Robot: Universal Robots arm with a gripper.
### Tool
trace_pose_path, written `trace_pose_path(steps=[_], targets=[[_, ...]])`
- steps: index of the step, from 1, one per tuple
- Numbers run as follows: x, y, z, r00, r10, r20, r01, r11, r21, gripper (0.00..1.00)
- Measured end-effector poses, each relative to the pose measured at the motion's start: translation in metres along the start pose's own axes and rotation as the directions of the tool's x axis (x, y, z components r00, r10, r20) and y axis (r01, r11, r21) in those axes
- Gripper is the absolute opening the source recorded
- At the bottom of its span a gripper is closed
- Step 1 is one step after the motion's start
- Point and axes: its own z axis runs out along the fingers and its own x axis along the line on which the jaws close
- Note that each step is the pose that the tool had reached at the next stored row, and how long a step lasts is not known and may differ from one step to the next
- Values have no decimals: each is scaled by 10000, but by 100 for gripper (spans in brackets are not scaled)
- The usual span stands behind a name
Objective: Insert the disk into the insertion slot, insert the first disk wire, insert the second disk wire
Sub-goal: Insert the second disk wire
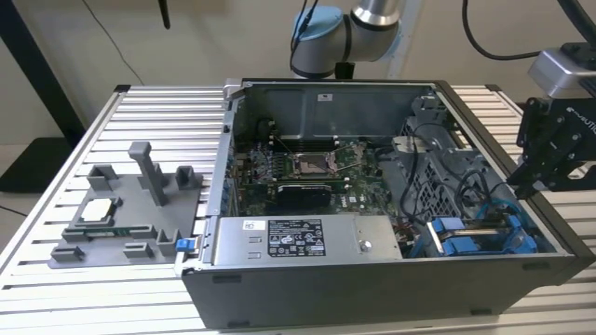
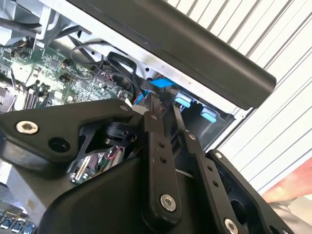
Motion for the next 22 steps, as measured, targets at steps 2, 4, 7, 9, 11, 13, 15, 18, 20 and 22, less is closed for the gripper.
trace_pose_path(steps=[2,4,7,9,11,13,15,18,20,22], targets=[[-1,-18,-1,9999,-122,-5,122,9999,-11,100],[-1,-34,-1,9996,-273,-10,273,9996,-24,100],[-2,-59,-2,9988,-496,-18,496,9988,-45,100],[-3,-71,-1,9979,-650,-22,649,9979,-59,100],[-3,-74,2,9969,-788,-31,787,9969,-72,100],[-3,-75,14,9961,-884,-45,883,9961,-73,100],[-6,-77,26,9956,-937,-61,936,9956,-59,100],[-11,-77,36,9954,-955,-68,955,9954,-4,100],[-12,-77,41,9954,-959,-70,959,9954,31,100],[-12,-77,46,9954,-959,-73,960,9954,69,0]])
